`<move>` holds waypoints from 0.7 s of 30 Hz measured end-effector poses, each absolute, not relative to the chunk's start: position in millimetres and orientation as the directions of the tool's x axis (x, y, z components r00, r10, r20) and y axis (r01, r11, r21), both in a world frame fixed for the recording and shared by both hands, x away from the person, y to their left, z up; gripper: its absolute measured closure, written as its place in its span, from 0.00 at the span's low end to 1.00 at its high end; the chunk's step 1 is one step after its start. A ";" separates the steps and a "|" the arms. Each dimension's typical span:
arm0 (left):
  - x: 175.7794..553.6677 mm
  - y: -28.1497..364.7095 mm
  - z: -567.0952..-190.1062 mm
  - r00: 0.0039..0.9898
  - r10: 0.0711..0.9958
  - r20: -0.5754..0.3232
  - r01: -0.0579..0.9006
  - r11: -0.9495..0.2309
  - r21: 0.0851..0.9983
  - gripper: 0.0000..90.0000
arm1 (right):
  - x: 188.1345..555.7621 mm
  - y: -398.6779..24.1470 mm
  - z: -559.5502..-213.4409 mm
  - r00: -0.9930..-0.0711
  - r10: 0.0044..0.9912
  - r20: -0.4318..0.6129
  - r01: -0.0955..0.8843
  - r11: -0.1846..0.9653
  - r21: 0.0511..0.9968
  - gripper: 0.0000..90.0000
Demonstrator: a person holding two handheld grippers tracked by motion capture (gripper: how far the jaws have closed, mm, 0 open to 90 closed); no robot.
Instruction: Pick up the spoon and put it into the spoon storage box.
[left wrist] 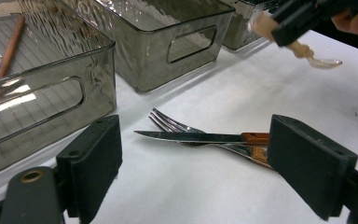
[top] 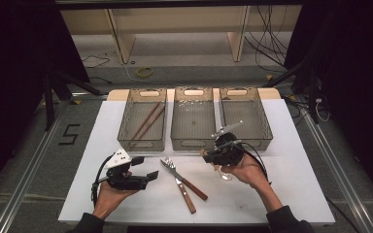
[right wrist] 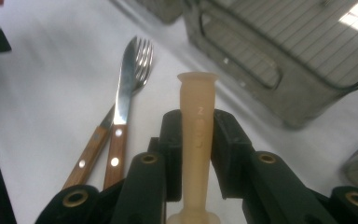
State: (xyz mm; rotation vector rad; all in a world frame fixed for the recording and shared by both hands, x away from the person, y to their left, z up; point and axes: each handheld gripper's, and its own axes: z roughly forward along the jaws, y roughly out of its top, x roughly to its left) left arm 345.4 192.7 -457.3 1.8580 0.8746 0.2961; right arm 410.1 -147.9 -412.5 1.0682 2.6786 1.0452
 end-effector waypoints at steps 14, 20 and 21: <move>345.2 194.3 -457.3 0.702 0.689 -0.179 0.428 -0.207 0.880 0.19 | 435.6 -148.1 -377.2 -0.730 0.669 0.140 0.545 0.445 0.711 0.84; 345.0 194.6 -457.0 0.703 0.689 -0.176 0.421 -0.203 0.884 0.19 | 447.8 -145.4 -368.7 -0.716 0.685 0.135 0.538 0.419 0.731 0.84; 344.9 194.5 -457.1 0.702 0.689 -0.178 0.421 -0.199 0.885 0.19 | 449.8 -144.6 -367.3 -0.713 0.688 0.134 0.538 0.414 0.734 0.84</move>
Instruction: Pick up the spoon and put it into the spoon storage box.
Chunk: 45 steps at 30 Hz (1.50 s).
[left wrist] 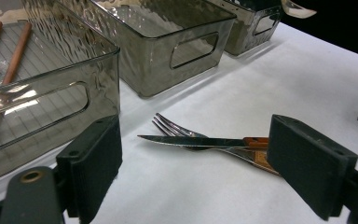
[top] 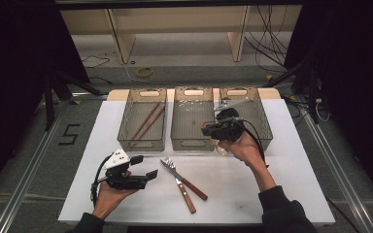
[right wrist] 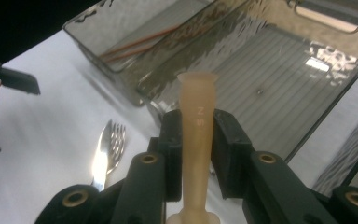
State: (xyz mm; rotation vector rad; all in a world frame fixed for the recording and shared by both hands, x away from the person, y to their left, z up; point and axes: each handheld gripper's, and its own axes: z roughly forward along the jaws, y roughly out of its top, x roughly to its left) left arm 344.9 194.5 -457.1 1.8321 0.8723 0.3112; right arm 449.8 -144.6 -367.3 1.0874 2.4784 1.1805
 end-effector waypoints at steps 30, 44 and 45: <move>344.3 195.4 -457.0 0.698 0.692 -0.183 0.413 -0.181 0.893 0.19 | 504.2 -119.0 -353.3 -0.649 0.754 0.102 0.544 0.366 0.755 0.84; 344.0 195.8 -457.0 0.702 0.690 -0.177 0.408 -0.186 0.894 0.19 | 526.6 -107.4 -365.9 -0.604 0.791 0.101 0.572 0.341 0.746 0.84; 344.1 195.8 -457.2 0.702 0.690 -0.178 0.408 -0.185 0.894 0.19 | 528.3 -106.9 -367.2 -0.601 0.792 0.104 0.577 0.340 0.743 0.84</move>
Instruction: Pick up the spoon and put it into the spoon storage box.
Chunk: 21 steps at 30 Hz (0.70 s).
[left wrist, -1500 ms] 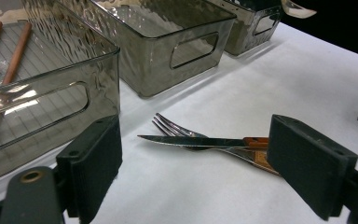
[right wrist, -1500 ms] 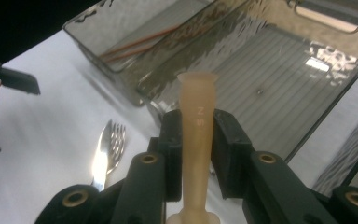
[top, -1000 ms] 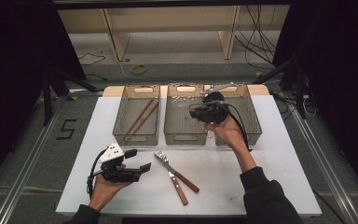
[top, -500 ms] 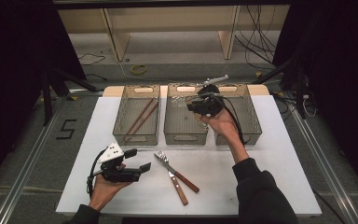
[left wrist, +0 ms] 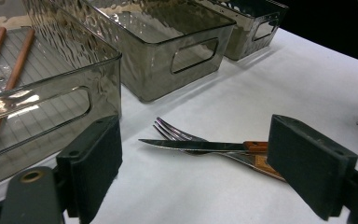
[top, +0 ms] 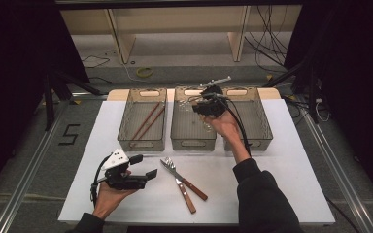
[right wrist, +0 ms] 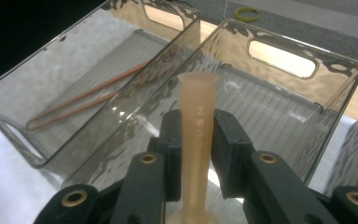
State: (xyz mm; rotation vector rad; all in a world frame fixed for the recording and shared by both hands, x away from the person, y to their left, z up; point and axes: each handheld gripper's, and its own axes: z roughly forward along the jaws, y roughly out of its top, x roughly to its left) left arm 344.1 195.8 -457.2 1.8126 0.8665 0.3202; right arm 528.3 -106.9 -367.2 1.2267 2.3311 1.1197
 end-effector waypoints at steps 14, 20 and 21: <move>344.5 195.8 -457.9 0.699 0.692 -0.181 0.413 -0.184 0.892 0.19 | 538.9 -101.0 -382.2 -0.568 0.818 0.089 0.597 0.336 0.729 0.83; 344.5 195.5 -458.0 0.698 0.692 -0.184 0.413 -0.180 0.893 0.19 | 542.4 -99.5 -387.2 -0.556 0.826 0.089 0.608 0.332 0.722 0.83; 344.5 195.5 -458.0 0.698 0.692 -0.184 0.413 -0.180 0.893 0.19 | 543.2 -99.9 -388.1 -0.553 0.828 0.090 0.609 0.329 0.722 0.83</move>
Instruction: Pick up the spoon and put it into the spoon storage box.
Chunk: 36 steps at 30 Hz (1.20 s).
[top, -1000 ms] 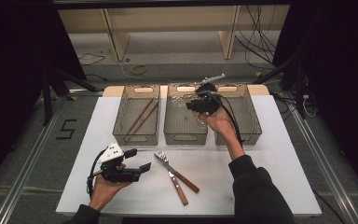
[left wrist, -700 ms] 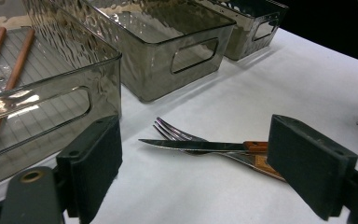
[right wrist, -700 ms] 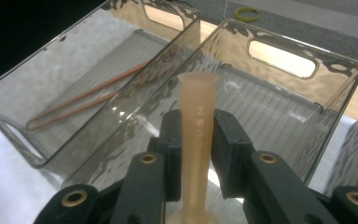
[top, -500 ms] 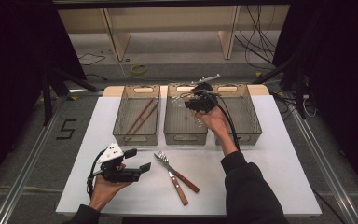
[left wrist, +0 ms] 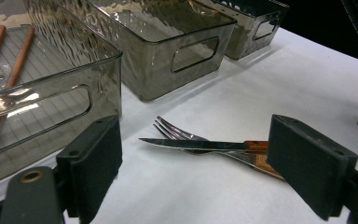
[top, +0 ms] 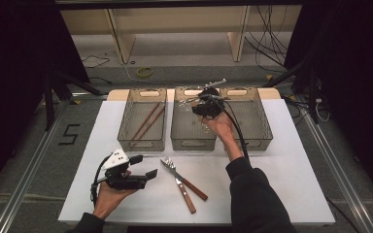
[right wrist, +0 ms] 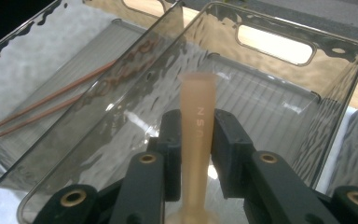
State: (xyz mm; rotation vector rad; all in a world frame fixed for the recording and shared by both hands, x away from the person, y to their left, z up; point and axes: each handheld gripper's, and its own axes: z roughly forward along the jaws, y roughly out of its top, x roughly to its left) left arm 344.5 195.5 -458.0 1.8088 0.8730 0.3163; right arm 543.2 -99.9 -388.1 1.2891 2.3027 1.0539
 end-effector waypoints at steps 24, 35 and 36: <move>345.0 196.7 -458.3 0.696 0.695 -0.182 0.415 -0.182 0.891 0.19 | 513.3 -104.9 -371.9 -0.634 0.754 0.169 0.602 0.344 0.721 0.43; 345.4 197.4 -458.3 0.696 0.693 -0.188 0.415 -0.175 0.893 0.19 | 477.8 -109.1 -366.9 -0.697 0.703 0.146 0.552 0.394 0.735 0.37; 345.4 197.3 -458.4 0.696 0.693 -0.189 0.415 -0.174 0.893 0.19 | 475.5 -110.3 -367.6 -0.700 0.700 0.144 0.549 0.398 0.735 0.37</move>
